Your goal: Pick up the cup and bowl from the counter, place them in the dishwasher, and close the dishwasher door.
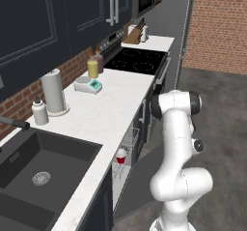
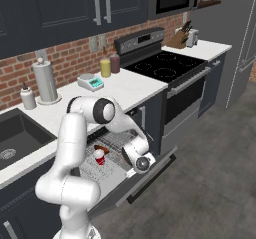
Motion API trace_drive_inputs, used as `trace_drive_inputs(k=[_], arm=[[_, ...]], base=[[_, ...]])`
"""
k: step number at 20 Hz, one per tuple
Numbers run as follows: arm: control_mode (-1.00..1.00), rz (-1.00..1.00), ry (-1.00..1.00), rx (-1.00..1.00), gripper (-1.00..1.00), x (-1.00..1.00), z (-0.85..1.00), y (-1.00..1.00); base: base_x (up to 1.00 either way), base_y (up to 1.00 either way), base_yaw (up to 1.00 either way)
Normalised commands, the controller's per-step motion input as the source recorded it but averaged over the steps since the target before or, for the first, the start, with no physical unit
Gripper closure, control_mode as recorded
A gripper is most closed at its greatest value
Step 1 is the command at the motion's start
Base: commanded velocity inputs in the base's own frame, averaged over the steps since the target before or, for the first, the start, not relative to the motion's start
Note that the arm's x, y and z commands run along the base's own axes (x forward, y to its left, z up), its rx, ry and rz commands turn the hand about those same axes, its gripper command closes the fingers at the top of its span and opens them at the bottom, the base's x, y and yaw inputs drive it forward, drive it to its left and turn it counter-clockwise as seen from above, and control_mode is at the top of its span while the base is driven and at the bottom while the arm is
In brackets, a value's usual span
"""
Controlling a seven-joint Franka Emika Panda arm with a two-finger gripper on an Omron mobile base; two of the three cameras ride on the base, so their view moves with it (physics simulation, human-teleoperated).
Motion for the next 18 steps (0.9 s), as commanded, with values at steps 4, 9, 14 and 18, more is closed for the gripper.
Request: trace_drive_inputs(k=[4,9,14,18], arm=[[-1.0,0.0,0.0,0.0,-1.0,-0.71,1.0,-0.61],[-1.0,0.0,0.0,0.0,-1.0,-0.71,1.0,-0.57],[-1.0,0.02,0.0,0.0,-1.0,-0.86,0.84,-0.69],[-1.0,0.12,0.0,0.0,-1.0,-0.59,-0.01,-0.94]], base=[[0.0,0.0,0.0],[0.0,0.0,0.0],[0.0,0.0,0.0],[0.0,0.0,0.0]])
